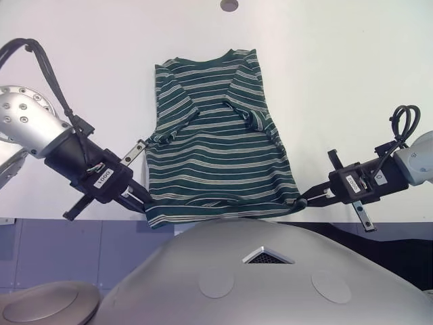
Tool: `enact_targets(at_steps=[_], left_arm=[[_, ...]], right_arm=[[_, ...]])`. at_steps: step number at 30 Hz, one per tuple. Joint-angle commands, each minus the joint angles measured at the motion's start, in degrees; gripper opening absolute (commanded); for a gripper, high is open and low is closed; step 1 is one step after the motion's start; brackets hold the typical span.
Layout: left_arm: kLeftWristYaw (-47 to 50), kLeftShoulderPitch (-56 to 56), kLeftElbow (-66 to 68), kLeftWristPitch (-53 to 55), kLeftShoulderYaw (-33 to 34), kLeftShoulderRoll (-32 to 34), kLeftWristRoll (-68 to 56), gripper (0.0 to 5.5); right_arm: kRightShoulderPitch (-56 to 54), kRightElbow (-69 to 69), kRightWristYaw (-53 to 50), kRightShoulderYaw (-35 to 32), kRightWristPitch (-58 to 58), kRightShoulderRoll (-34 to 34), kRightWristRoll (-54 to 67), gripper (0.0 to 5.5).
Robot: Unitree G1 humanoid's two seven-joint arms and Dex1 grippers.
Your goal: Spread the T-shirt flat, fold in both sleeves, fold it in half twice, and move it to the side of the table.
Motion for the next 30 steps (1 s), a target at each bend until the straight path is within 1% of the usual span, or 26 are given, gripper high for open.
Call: enact_targets(at_steps=[1, 2, 4, 7, 8, 11, 15, 19, 24, 28, 30], left_arm=[[2.3, -7.8, 8.6, 9.7, 0.3, -8.4, -0.1, 0.01], [2.8, -11.0, 12.6, 11.8, -0.9, -12.4, 1.7, 0.01], [2.4, -15.6, 19.7, 14.0, -2.5, -18.0, 5.8, 0.01], [2.6, -26.0, 39.8, 13.8, -6.7, -28.0, 17.4, 0.01], [4.2, -28.9, 46.3, 12.7, -7.7, -30.8, 21.8, 0.01], [8.9, -33.7, 57.5, 11.3, -8.3, -35.4, 30.1, 0.01], [12.1, -35.8, 62.9, 11.5, -5.9, -38.3, 35.4, 0.01], [11.6, -36.0, 62.8, 12.5, -3.2, -38.1, 36.9, 0.01], [12.3, -38.2, 66.2, 10.4, -1.7, -37.0, 41.5, 0.01], [8.8, -39.1, 67.7, 7.8, -1.0, -35.7, 43.9, 0.01], [8.7, -40.5, 70.1, 5.9, -0.9, -35.7, 45.9, 0.01]], right_arm=[[-11.9, 11.7, -2.3, -3.1, 5.1, 5.9, 2.3, 0.0], [-14.9, 15.7, -2.5, -3.1, 5.9, 7.5, 1.7, 0.0], [-19.5, 22.2, -2.4, -2.1, 6.4, 10.4, -0.6, 0.0], [-30.6, 39.4, -5.2, 2.4, 2.8, 19.1, -10.4, 0.0], [-34.3, 45.6, -7.3, 4.2, 0.7, 22.7, -14.6, 0.0], [-40.8, 58.1, -13.3, 7.0, -3.2, 31.2, -22.5, 0.0], [-43.4, 66.1, -18.8, 6.1, -5.3, 39.2, -26.6, 0.0], [-44.8, 71.5, -23.2, 3.8, -6.5, 44.3, -28.1, 0.0], [-48.0, 81.0, -27.8, 1.0, -9.4, 47.9, -30.4, 0.0], [-49.3, 85.1, -28.2, 0.5, -11.5, 49.3, -32.2, 0.0], [-50.1, 87.1, -29.0, 0.2, -12.1, 50.8, -32.9, 0.0]])
